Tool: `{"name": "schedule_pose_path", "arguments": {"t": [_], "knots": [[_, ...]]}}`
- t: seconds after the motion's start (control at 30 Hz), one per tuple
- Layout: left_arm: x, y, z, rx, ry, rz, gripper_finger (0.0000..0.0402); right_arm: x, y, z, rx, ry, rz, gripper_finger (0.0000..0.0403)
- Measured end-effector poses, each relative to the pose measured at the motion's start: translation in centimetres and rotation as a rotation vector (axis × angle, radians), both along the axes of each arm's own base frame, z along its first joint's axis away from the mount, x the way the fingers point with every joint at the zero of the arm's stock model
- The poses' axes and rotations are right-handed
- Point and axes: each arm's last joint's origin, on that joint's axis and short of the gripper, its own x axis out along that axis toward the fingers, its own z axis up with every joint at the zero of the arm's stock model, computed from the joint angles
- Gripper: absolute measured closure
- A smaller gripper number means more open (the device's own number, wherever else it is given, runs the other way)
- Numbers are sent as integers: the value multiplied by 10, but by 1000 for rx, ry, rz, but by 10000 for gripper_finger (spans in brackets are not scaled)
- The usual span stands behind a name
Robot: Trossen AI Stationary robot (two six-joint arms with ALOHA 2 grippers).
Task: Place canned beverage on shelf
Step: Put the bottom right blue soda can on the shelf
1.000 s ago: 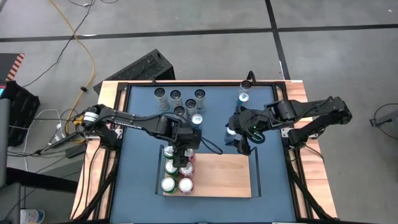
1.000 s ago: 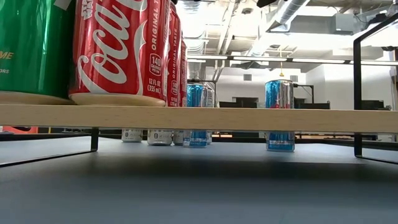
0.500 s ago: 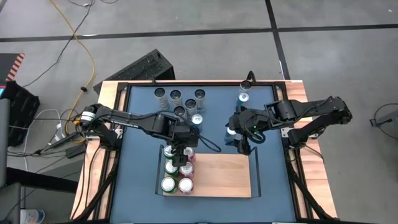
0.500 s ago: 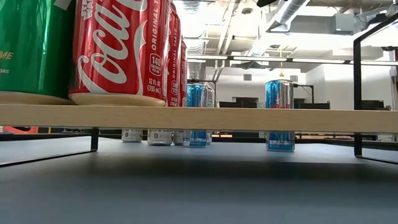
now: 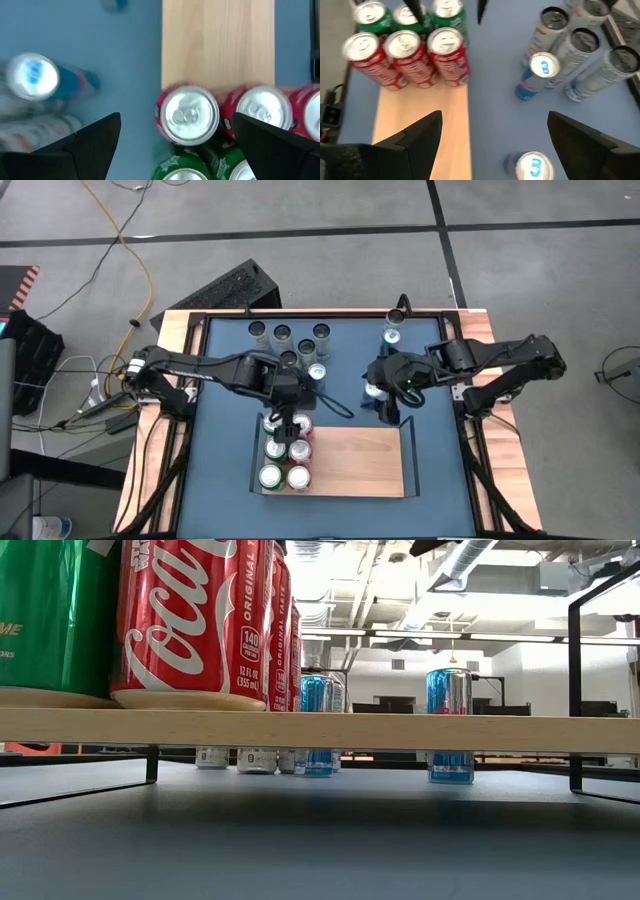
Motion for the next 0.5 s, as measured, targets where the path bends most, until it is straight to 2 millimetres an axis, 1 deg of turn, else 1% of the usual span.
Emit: {"name": "schedule_pose_path", "arguments": {"t": [0.17,0.27,0.33,0.4,0.5], "knots": [[-4,5,32,65,-74,70,36,-1,-15,-2,-3,32,-60,58],[-5,11,50,80,-146,133,36,-5,-28,-6,-21,94,-147,58],[-5,15,56,75,-169,149,36,-10,-37,-9,-32,151,-196,58],[-5,19,58,75,-175,161,36,-14,-46,-14,-34,208,-232,58],[-5,23,58,60,-169,162,36,-15,-54,-30,-28,266,-269,58]]}}
